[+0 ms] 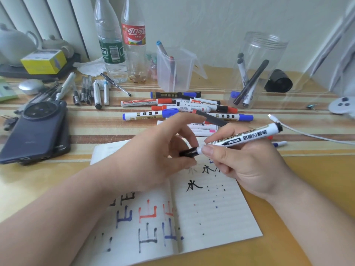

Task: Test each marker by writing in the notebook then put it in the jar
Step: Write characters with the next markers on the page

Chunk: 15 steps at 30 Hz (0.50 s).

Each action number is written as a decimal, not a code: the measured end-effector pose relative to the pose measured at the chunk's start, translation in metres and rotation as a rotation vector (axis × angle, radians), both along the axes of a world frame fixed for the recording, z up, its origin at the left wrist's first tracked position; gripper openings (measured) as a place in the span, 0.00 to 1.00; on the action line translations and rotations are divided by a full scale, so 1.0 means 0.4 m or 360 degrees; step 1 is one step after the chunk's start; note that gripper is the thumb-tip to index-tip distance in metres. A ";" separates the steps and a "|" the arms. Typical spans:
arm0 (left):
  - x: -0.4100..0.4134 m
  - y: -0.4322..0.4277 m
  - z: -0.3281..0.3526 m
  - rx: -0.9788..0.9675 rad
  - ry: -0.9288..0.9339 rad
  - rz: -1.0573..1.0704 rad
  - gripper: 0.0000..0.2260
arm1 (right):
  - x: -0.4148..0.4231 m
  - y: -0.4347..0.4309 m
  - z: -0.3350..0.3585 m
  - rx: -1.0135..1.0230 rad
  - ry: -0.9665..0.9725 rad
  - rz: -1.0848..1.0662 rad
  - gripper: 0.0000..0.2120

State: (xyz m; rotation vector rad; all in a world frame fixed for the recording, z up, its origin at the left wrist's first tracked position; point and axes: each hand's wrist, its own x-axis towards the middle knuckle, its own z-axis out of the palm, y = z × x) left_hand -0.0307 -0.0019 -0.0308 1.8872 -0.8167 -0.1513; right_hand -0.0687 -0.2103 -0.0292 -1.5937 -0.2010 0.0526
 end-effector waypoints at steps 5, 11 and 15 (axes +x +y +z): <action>0.008 -0.002 0.003 -0.0239 0.0214 0.0086 0.08 | 0.002 0.005 0.002 0.0269 0.0162 0.0170 0.08; 0.004 -0.005 0.006 -0.0405 0.0282 0.0166 0.09 | 0.018 -0.017 0.015 0.0613 0.0291 -0.0017 0.19; 0.001 -0.013 0.008 -0.0488 0.0314 0.0165 0.10 | 0.019 -0.012 0.010 0.0553 0.0177 -0.0108 0.10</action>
